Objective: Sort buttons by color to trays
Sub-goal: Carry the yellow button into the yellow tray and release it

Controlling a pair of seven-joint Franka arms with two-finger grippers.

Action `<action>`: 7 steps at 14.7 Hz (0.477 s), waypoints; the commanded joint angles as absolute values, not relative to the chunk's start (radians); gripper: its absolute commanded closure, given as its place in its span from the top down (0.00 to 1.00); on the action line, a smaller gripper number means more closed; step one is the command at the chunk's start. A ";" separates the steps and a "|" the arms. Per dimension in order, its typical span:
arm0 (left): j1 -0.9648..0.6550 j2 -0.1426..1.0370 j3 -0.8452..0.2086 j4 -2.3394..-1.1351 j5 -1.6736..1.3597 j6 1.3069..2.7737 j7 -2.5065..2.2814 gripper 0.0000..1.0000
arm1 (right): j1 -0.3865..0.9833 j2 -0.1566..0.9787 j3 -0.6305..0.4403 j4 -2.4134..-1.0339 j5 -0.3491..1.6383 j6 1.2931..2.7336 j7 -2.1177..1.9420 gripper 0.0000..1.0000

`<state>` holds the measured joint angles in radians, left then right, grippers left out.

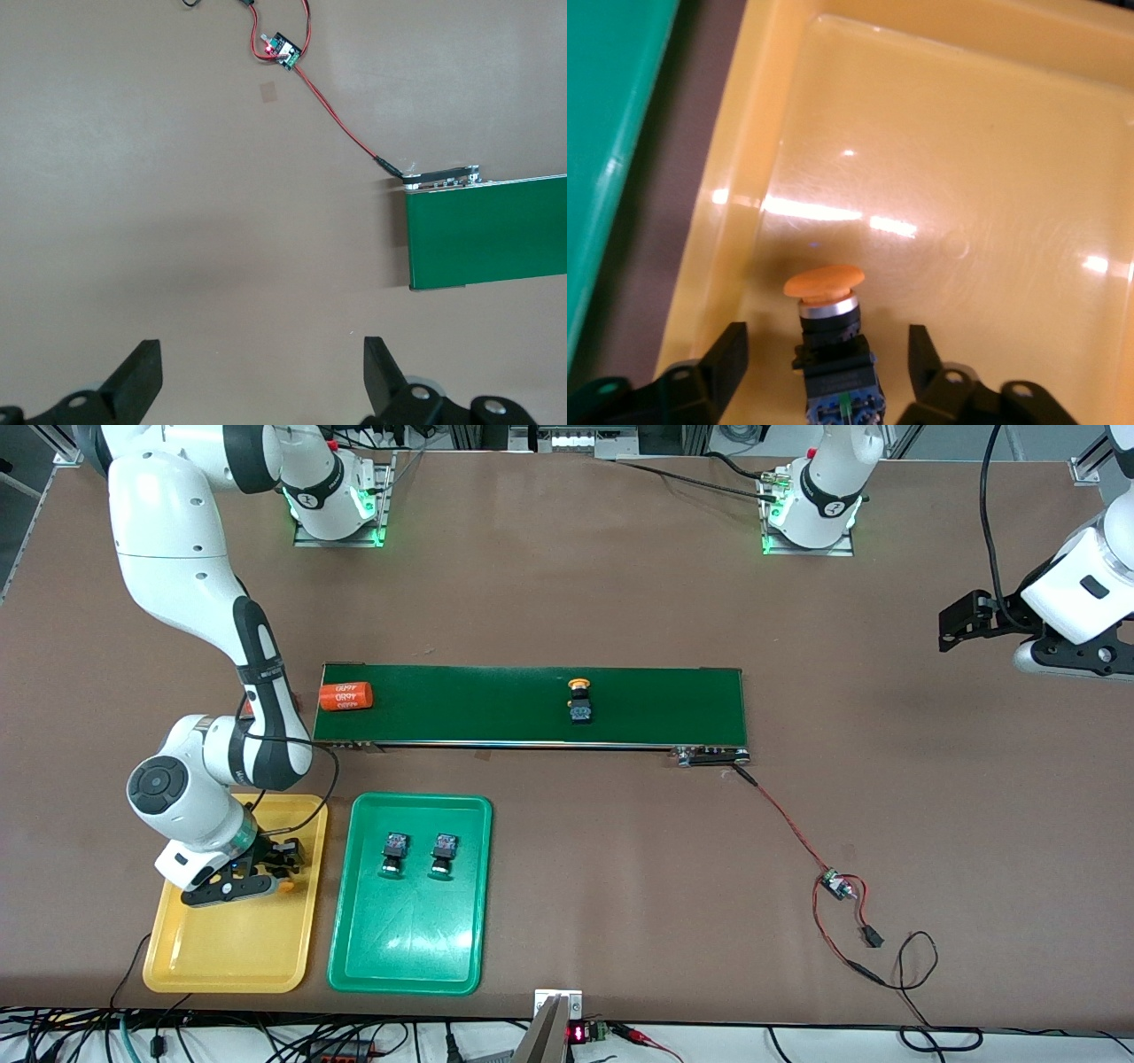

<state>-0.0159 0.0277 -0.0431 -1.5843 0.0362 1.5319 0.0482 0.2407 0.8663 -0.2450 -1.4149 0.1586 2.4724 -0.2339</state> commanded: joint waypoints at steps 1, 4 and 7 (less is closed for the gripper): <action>-0.025 0.045 -0.040 -1.549 0.049 1.519 0.064 1.00 | 0.242 0.781 -0.239 -1.411 0.161 2.305 -0.229 1.00; -0.018 0.044 -0.038 -1.549 0.045 1.517 0.064 1.00 | 0.248 0.695 -0.233 -1.402 0.161 2.124 -0.146 1.00; -0.023 0.044 -0.040 -1.549 0.041 1.517 0.063 1.00 | 0.287 0.625 -0.235 -1.404 0.160 2.002 -0.066 1.00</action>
